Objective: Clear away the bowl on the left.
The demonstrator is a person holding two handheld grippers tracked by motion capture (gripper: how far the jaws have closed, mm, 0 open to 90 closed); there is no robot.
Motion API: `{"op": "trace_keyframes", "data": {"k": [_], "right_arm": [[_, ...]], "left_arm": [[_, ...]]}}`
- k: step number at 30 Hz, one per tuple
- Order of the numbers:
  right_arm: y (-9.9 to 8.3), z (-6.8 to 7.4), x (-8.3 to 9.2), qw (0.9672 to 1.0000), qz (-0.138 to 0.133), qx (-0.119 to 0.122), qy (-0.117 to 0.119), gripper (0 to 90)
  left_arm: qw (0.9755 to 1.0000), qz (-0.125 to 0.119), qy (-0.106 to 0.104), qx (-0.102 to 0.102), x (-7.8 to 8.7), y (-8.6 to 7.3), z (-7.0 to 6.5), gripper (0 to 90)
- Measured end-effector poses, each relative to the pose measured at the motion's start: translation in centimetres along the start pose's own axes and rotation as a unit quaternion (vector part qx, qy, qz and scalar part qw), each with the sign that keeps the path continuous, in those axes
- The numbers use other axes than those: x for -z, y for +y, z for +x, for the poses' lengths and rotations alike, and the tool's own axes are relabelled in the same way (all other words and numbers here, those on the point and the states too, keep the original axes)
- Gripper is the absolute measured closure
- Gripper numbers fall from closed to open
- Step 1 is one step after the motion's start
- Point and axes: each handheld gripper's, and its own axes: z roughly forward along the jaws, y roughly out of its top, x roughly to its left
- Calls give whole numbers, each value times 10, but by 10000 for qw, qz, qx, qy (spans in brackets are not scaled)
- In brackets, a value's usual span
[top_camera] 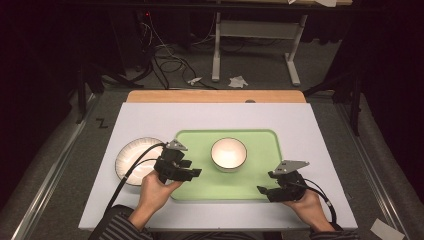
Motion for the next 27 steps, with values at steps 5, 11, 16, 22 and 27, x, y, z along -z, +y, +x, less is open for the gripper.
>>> {"op": "trace_keyframes", "data": {"k": [5,11,16,22,27], "right_arm": [[0,0,0,10000,1,0,2,343],[0,0,0,10000,35,63,26,343],[0,0,0,10000,35,33,30,343],[0,0,0,10000,38,54,27,343],[0,1,-1,10000,31,39,28,342]], "left_arm": [[10000,44,15,-16,-4,-1,-1,487],[9999,113,55,-65,-9,-3,-2,486],[9998,162,63,-69,-14,-4,-2,485],[9996,234,96,-94,-18,-6,-2,481],[9996,270,108,-41,-21,-7,-1,480]]}}
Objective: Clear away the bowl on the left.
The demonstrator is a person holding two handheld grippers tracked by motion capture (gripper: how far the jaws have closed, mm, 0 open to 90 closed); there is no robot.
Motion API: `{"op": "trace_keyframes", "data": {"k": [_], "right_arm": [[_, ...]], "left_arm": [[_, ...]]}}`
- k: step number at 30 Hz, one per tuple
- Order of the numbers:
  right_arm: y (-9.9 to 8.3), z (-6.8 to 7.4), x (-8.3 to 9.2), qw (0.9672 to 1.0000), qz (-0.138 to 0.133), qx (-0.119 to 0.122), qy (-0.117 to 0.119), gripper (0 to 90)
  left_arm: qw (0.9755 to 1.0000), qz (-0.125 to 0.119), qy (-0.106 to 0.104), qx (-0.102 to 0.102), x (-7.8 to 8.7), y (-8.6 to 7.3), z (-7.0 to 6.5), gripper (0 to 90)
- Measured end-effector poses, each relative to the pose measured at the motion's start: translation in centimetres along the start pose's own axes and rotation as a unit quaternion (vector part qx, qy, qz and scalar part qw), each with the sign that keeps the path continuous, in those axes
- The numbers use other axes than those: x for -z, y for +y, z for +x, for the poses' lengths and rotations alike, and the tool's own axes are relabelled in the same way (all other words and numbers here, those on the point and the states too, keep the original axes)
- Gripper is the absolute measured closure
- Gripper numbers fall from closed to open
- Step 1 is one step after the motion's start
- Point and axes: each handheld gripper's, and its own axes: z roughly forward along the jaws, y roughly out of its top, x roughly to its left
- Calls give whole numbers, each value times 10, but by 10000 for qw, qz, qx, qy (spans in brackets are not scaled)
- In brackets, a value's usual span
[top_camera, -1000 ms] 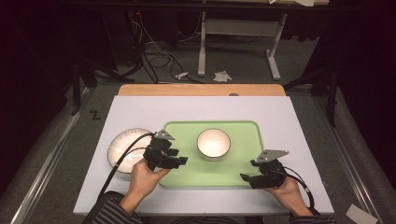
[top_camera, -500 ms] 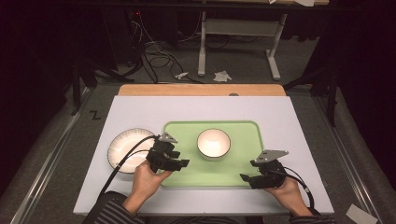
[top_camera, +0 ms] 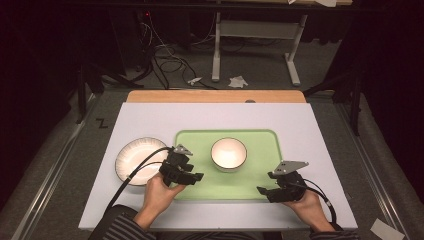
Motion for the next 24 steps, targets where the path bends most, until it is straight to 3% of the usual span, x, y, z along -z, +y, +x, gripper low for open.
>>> {"op": "trace_keyframes", "data": {"k": [11,24], "right_arm": [[0,0,0,10000,9,18,-5,342],[0,0,0,10000,16,20,0,342]], "left_arm": [[9998,152,2,96,-6,-2,5,473],[9998,124,-53,155,-4,-2,7,470]]}}
